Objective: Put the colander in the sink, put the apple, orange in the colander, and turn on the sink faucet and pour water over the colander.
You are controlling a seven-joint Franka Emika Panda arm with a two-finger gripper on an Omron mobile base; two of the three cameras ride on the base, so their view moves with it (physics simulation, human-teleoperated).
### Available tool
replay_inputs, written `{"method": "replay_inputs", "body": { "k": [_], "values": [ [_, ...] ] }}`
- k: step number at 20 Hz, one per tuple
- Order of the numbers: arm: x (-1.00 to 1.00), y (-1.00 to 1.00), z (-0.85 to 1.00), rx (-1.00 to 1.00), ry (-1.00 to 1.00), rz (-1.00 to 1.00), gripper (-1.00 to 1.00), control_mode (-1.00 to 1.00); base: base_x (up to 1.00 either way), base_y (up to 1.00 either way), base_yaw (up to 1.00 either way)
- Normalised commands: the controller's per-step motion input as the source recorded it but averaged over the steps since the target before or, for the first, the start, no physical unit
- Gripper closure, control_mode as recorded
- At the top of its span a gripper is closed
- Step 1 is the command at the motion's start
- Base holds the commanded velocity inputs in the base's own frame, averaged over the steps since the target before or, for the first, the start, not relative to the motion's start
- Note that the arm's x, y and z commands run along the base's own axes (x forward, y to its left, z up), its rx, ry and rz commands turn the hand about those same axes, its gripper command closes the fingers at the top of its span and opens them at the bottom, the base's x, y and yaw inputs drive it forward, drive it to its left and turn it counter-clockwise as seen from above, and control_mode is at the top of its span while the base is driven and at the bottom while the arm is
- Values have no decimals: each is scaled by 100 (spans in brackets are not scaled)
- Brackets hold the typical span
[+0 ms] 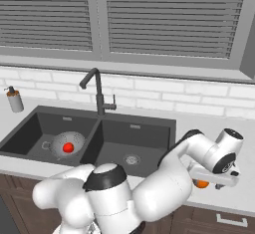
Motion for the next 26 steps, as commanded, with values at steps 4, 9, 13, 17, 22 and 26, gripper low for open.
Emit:
{"method": "replay_inputs", "body": {
  "k": [4,9,13,17,22,26],
  "values": [
    [-1,0,-9,3,0,3,-100,-100,0,0,0],
    [-8,13,-14,2,0,4,-100,-100,0,0,0],
    [-17,23,-22,0,-3,5,-100,-100,0,0,0],
    [-2,19,-26,0,-5,4,-100,-100,0,0,0],
    [16,2,-27,0,-7,1,-100,-100,0,0,0],
    [14,0,-25,0,-5,0,-100,-100,0,0,0]
  ]
}}
